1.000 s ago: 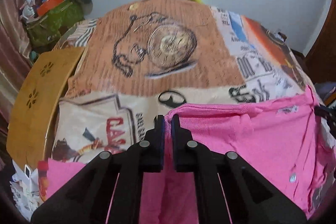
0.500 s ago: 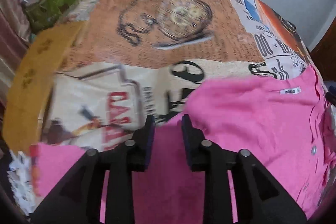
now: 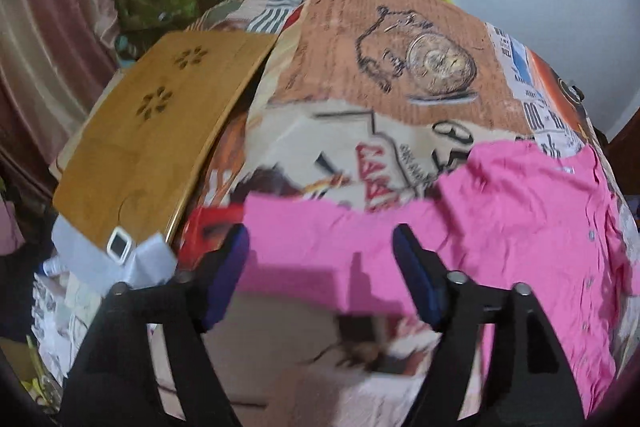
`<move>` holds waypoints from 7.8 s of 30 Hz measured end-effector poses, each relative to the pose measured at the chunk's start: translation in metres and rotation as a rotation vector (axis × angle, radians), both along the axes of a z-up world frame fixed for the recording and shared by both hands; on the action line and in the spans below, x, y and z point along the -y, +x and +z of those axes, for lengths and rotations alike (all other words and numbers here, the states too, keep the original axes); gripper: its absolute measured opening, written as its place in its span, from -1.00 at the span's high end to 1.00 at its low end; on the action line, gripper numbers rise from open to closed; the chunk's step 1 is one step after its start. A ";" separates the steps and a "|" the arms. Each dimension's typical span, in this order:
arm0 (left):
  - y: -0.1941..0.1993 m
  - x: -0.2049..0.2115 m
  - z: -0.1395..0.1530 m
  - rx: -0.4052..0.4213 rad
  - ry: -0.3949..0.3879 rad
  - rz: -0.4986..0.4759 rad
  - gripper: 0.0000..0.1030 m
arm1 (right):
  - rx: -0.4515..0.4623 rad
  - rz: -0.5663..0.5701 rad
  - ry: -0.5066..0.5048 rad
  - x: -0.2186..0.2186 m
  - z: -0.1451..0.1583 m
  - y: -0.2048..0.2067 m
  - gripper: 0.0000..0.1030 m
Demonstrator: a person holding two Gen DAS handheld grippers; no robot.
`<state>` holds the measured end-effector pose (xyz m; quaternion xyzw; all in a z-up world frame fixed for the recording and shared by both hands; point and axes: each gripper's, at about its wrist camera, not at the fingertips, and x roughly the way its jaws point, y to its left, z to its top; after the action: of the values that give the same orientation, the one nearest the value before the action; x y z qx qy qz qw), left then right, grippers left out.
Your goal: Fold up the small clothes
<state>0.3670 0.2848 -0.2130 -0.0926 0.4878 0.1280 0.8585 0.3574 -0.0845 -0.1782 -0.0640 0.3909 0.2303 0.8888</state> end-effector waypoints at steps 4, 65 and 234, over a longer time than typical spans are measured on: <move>-0.025 -0.023 -0.019 -0.033 -0.069 0.053 -0.55 | -0.031 0.010 0.004 -0.010 -0.016 -0.015 0.04; 0.085 0.239 0.057 0.180 0.039 -0.333 0.83 | -0.044 -0.075 0.015 0.087 -0.036 -0.057 0.00; 0.053 0.236 0.011 0.048 -0.074 -0.304 0.91 | -0.065 0.054 0.003 0.052 -0.071 -0.046 0.44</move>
<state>0.4198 0.0485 -0.2017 -0.0524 0.4799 -0.0240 0.8754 0.3113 -0.1364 -0.2490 -0.0656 0.4173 0.2567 0.8693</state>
